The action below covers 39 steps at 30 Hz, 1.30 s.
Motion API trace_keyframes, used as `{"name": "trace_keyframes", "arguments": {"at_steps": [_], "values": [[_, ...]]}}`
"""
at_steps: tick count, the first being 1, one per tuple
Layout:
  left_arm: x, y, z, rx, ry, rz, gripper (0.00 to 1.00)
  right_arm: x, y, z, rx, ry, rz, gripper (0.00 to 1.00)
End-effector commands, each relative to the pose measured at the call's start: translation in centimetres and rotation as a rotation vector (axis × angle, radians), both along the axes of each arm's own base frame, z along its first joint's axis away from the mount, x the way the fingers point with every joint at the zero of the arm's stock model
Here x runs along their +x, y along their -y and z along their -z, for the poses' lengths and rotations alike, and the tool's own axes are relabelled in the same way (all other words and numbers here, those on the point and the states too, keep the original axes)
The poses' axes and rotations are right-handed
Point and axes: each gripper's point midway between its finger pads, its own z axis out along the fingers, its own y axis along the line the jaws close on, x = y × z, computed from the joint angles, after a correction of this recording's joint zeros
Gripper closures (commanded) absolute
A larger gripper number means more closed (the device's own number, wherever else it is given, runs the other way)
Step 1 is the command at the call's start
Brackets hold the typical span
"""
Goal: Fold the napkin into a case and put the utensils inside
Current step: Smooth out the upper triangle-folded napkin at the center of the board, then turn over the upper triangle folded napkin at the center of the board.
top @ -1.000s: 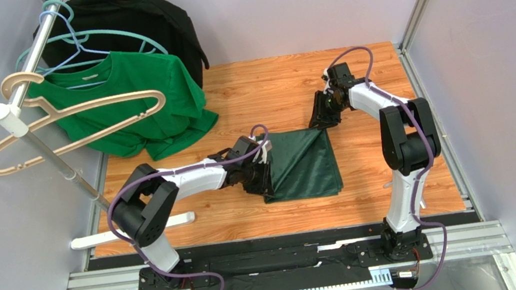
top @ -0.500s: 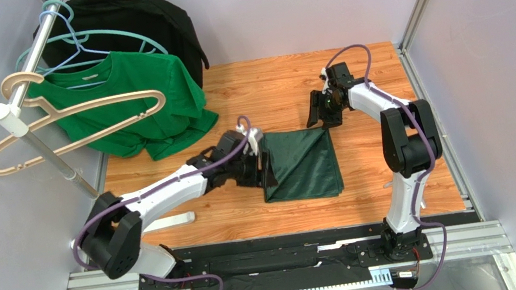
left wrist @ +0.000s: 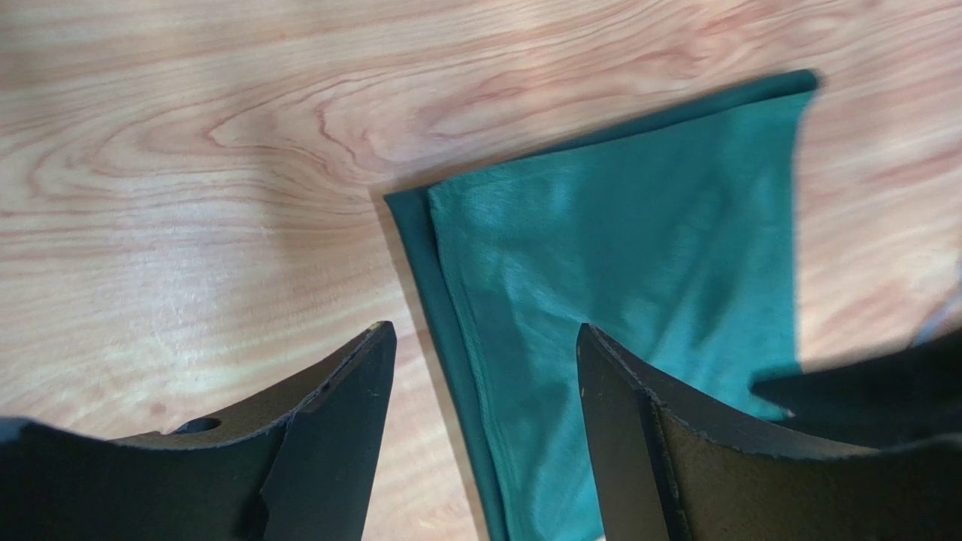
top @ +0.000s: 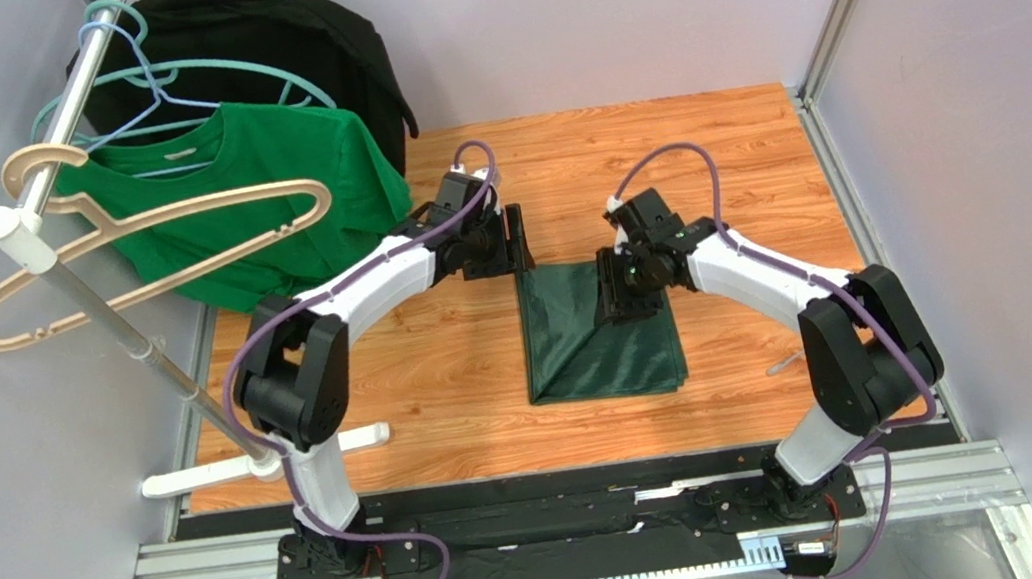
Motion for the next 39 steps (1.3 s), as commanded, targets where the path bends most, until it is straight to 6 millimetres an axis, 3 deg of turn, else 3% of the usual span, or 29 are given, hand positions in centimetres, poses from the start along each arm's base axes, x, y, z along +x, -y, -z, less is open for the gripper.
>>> {"name": "trace_keyframes", "arguments": {"at_steps": [1, 2, 3, 5, 7, 8, 10, 12, 14, 18, 19, 20, 21, 22, 24, 25, 29, 34, 39], "values": [[2.1, 0.7, -0.2, 0.020, 0.051, -0.006, 0.32, -2.0, -1.6, 0.1, 0.108, -0.007, -0.006, 0.71], [2.1, 0.5, 0.2, 0.030, 0.040, -0.017, 0.34, -2.6, -1.8, 0.7, 0.115, -0.028, -0.012, 0.82], [1.9, 0.0, 0.7, 0.044, 0.032, -0.043, 0.34, -3.1, -2.2, 1.2, 0.136, -0.042, -0.030, 0.85], [1.5, 0.2, -0.3, 0.012, 0.069, -0.041, 0.35, -4.6, -1.2, 3.2, 0.107, -0.088, -0.023, 0.88], [0.6, -0.3, 0.1, 0.018, 0.060, -0.050, 0.35, -5.4, 0.5, 5.0, 0.024, -0.113, 0.000, 0.89], [0.3, -0.7, -0.7, 0.013, 0.071, -0.060, 0.35, -5.3, 1.6, 5.5, -0.013, -0.118, 0.027, 0.90], [-0.8, -1.5, 0.1, 0.020, 0.046, -0.083, 0.34, -5.3, 4.6, 7.0, -0.151, -0.136, 0.095, 0.91], [-1.9, -1.9, 0.2, 0.006, 0.017, -0.109, 0.30, -4.6, 8.2, 7.6, -0.310, -0.121, 0.174, 0.91], [-2.3, -1.9, 0.3, -0.013, -0.014, -0.138, 0.27, -3.3, 9.6, 6.5, -0.393, -0.067, 0.196, 0.92], [-1.9, -1.7, 1.1, -0.011, -0.083, -0.206, 0.23, -1.1, 7.2, 2.0, -0.355, 0.067, 0.118, 0.86], [-1.8, -1.5, 2.2, 0.001, -0.115, -0.210, 0.23, -1.0, 5.7, 0.8, -0.313, 0.096, 0.081, 0.77], [-1.4, -1.0, 1.7, -0.013, -0.129, -0.219, 0.23, -0.9, 3.6, -0.8, -0.224, 0.112, 0.041, 0.70], [-1.2, -0.7, 1.9, -0.015, -0.139, -0.223, 0.23, -1.0, 2.8, -1.6, -0.193, 0.128, 0.023, 0.63], [-1.0, -0.5, 2.7, -0.012, -0.158, -0.229, 0.25, -1.6, 1.2, -2.3, -0.144, 0.134, -0.020, 0.50], [-0.5, 0.1, 2.9, -0.030, -0.174, -0.249, 0.26, -2.1, -0.6, -3.8, -0.083, 0.171, -0.083, 0.42], [-0.3, 0.3, 3.7, -0.030, -0.196, -0.256, 0.27, -2.6, -1.4, -4.0, -0.080, 0.182, -0.120, 0.37], [0.3, 1.1, 4.7, -0.029, -0.214, -0.258, 0.30, -3.5, -2.7, -3.5, -0.090, 0.193, -0.183, 0.35], [0.9, 1.5, 5.6, -0.034, -0.210, -0.262, 0.35, -4.8, -4.4, -2.0, -0.123, 0.195, -0.255, 0.36], [1.3, 1.8, 6.3, -0.034, -0.196, -0.257, 0.38, -5.3, -5.0, -0.5, -0.130, 0.172, -0.260, 0.39]]}}
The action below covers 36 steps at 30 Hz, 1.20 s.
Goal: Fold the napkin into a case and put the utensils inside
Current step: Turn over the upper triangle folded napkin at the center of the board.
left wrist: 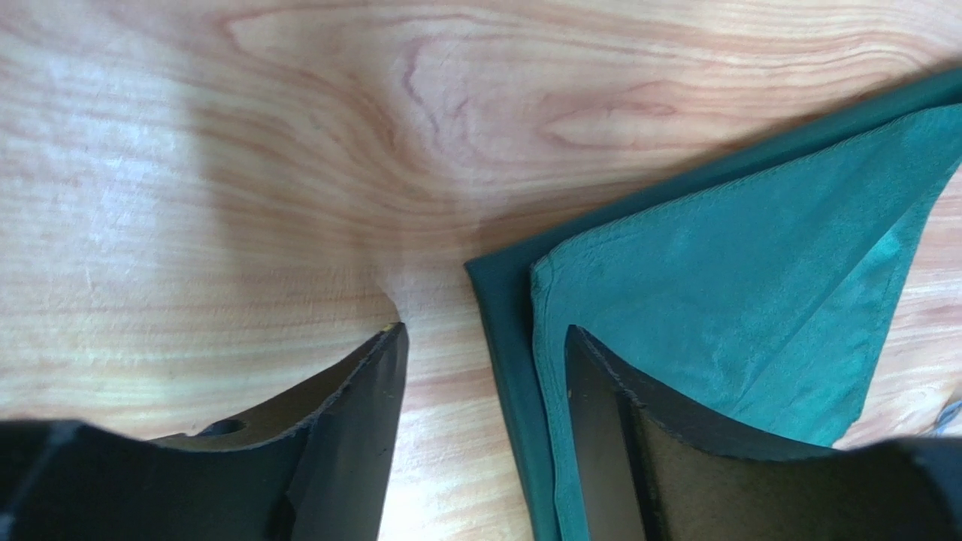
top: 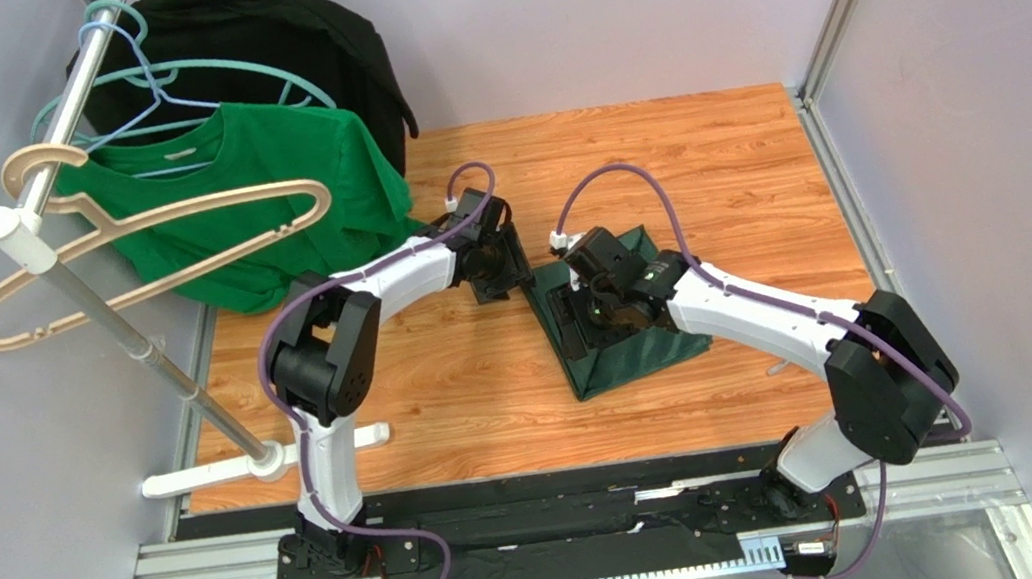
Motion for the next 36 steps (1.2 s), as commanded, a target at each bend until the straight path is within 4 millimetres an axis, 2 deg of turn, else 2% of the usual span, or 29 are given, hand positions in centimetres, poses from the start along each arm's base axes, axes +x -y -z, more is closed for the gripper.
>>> {"name": "trace_keyframes", "arguments": {"at_steps": [1, 5, 11, 13, 19, 21, 24, 31, 36], "values": [[1.2, 1.3, -0.8, -0.037, 0.048, 0.001, 0.39, 0.4, -0.7, 1.0, 0.003, 0.018, -0.010, 0.39], [1.4, 1.3, -1.1, -0.047, 0.068, -0.019, 0.40, 0.0, -0.4, 1.8, -0.010, 0.000, 0.002, 0.41], [1.3, 2.0, 0.6, -0.033, 0.000, -0.040, 0.39, -0.1, -0.6, 1.7, -0.008, 0.010, 0.000, 0.44], [1.1, 1.8, 1.1, -0.029, -0.001, -0.063, 0.42, -0.2, -0.8, 1.6, -0.022, 0.022, -0.013, 0.46], [1.0, 1.3, 1.2, -0.017, 0.022, -0.067, 0.64, -1.5, -2.1, 2.9, -0.068, 0.038, -0.068, 0.45], [1.3, 1.0, 1.0, -0.003, 0.044, -0.069, 0.65, -2.4, -2.7, 3.9, -0.106, 0.038, -0.099, 0.41], [1.2, 1.2, 0.8, -0.011, 0.046, -0.057, 0.69, -2.8, -2.8, 5.1, -0.176, 0.059, -0.100, 0.40], [1.3, 1.2, 1.0, -0.009, 0.050, -0.050, 0.77, -2.6, -1.9, 6.9, -0.286, 0.077, -0.085, 0.49], [1.3, 1.1, 1.0, -0.003, 0.054, -0.036, 0.80, -2.4, -1.7, 6.5, -0.287, 0.091, -0.080, 0.51]]}}
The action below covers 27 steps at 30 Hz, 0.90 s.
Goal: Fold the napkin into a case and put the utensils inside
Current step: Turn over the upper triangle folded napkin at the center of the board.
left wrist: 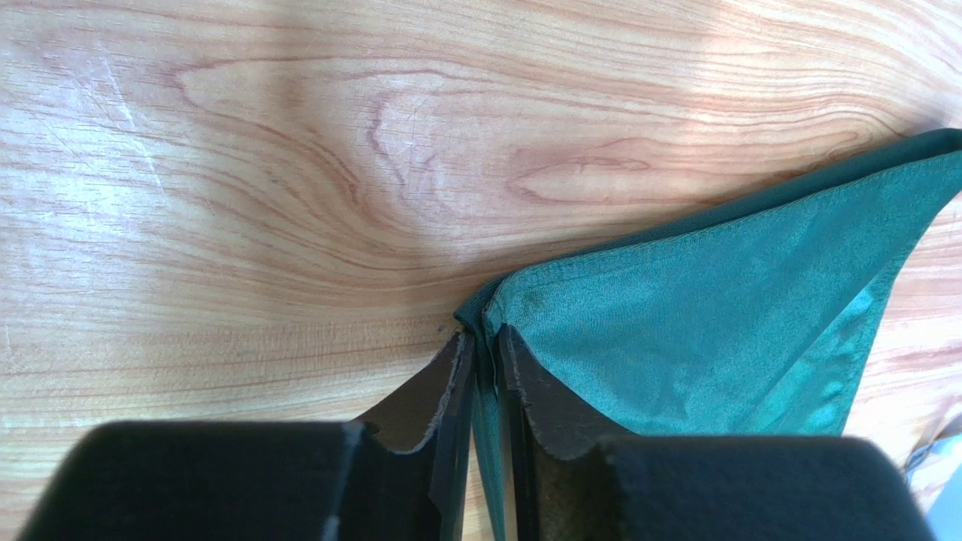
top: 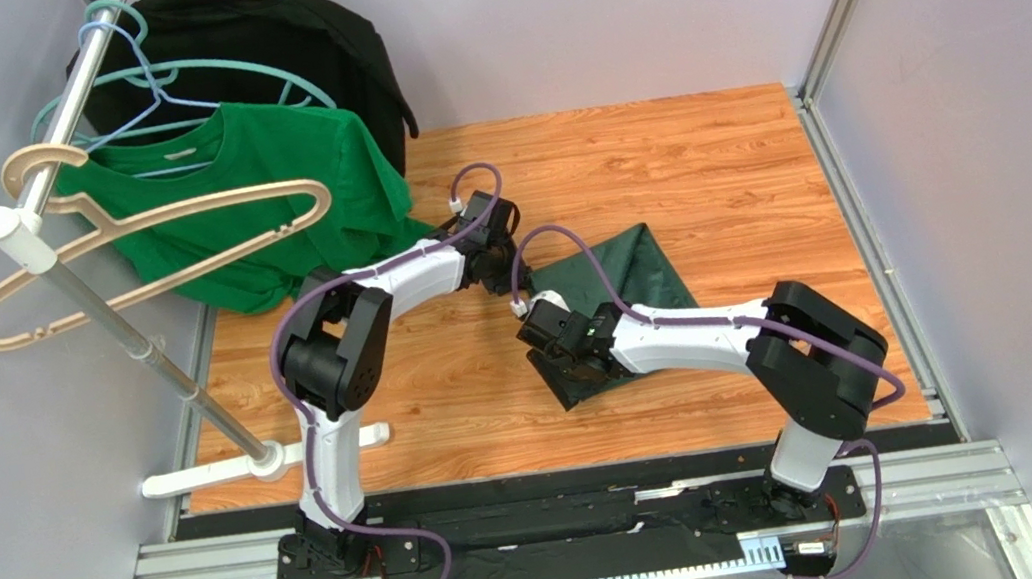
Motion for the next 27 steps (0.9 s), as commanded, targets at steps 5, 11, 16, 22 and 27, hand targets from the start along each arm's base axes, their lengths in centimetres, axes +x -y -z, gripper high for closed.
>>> {"name": "trace_keyframes", "arguments": {"at_steps": [5, 11, 16, 22, 27], "values": [[-0.1, -0.3, 0.0, 0.029, 0.018, 0.024, 0.87, 1.2, -0.3, -0.5, 0.000, 0.051, 0.028, 0.61], [-0.1, -0.4, 0.2, 0.044, 0.022, 0.039, 0.94, 0.7, 0.6, 1.0, -0.025, 0.025, 0.050, 0.68], [0.0, -0.3, 0.6, 0.046, 0.020, 0.045, 0.96, 0.9, 1.1, 1.2, -0.031, 0.017, 0.067, 0.78], [0.2, -0.2, 0.5, 0.048, 0.031, 0.058, 0.99, 0.2, 0.9, 1.6, 0.008, -0.027, 0.053, 1.00], [0.2, -0.2, -0.3, 0.055, 0.035, 0.067, 1.00, 0.3, -1.1, -0.1, 0.100, -0.023, 0.020, 1.00]]}}
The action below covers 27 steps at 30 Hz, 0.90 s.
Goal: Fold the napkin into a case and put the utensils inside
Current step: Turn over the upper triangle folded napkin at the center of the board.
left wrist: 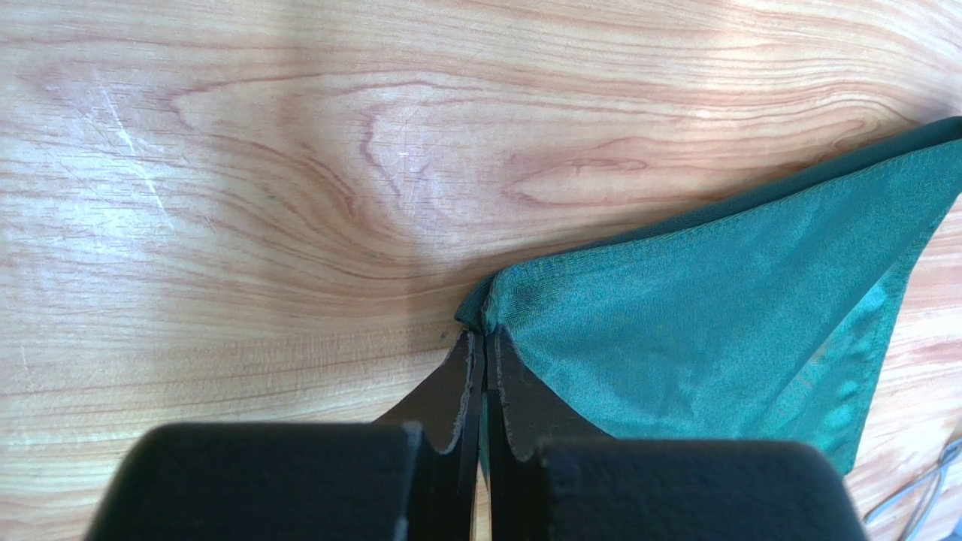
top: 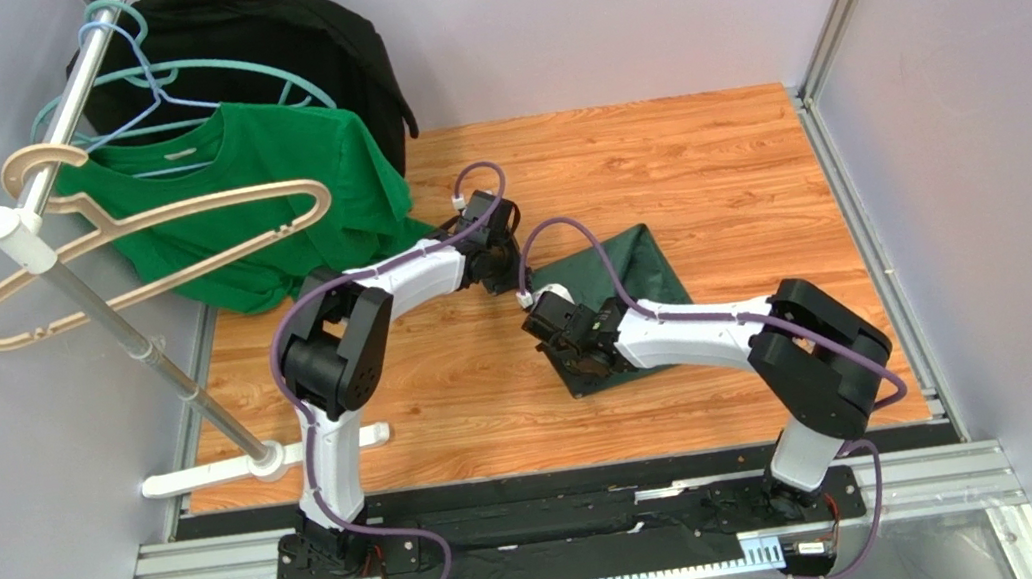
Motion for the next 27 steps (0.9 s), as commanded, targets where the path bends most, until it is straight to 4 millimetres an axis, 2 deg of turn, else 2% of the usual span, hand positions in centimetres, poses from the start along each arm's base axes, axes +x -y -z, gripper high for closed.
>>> {"name": "trace_keyframes", "arguments": {"at_steps": [1, 6, 7, 10, 13, 16, 18, 19, 21, 22, 24, 25, 27], "values": [[0.0, -0.1, -0.8, 0.029, 0.012, 0.026, 1.00, -0.3, -1.6, -0.7, 0.092, -0.019, -0.024, 1.00], [-0.3, -0.6, -3.2, 0.032, 0.044, 0.041, 1.00, -0.8, -3.4, -4.2, 0.233, -0.017, -0.043, 1.00], [-0.3, -0.6, -4.2, 0.024, 0.062, 0.042, 1.00, -1.3, -4.0, -4.7, 0.267, -0.040, -0.054, 1.00], [-0.7, -0.9, -5.9, 0.012, 0.089, 0.051, 1.00, -1.9, -4.8, -5.7, 0.341, -0.077, -0.055, 1.00], [-1.2, -1.3, -6.4, 0.013, 0.101, 0.053, 1.00, -2.3, -5.5, -6.3, 0.386, -0.101, -0.054, 1.00], [-1.5, -1.8, -8.2, -0.001, 0.135, 0.040, 1.00, -2.6, -6.3, -7.1, 0.427, -0.127, -0.057, 1.00], [-1.9, -2.5, -8.6, 0.014, 0.141, 0.029, 1.00, -2.8, -7.1, -8.0, 0.471, -0.137, -0.065, 1.00], [-2.1, -2.8, -9.8, 0.007, 0.161, 0.022, 1.00, -3.1, -7.5, -8.5, 0.494, -0.147, -0.073, 1.00], [-2.4, -3.7, -10.3, 0.027, 0.176, 0.012, 1.00, -3.2, -8.1, -9.6, 0.520, -0.141, -0.087, 1.00], [-2.7, -4.0, -11.5, 0.020, 0.200, 0.009, 1.00, -3.3, -8.3, -10.0, 0.530, -0.143, -0.093, 1.00], [-3.2, -5.0, -11.8, 0.035, 0.197, 0.000, 1.00, -3.6, -9.0, -11.2, 0.564, -0.139, -0.112, 1.00], [-3.5, -5.5, -12.9, 0.029, 0.220, -0.005, 1.00, -3.8, -9.3, -11.6, 0.571, -0.137, -0.121, 1.00], [-4.0, -6.5, -13.4, 0.041, 0.227, -0.019, 1.00, -4.4, -10.1, -12.3, 0.584, -0.145, -0.144, 1.00]]}}
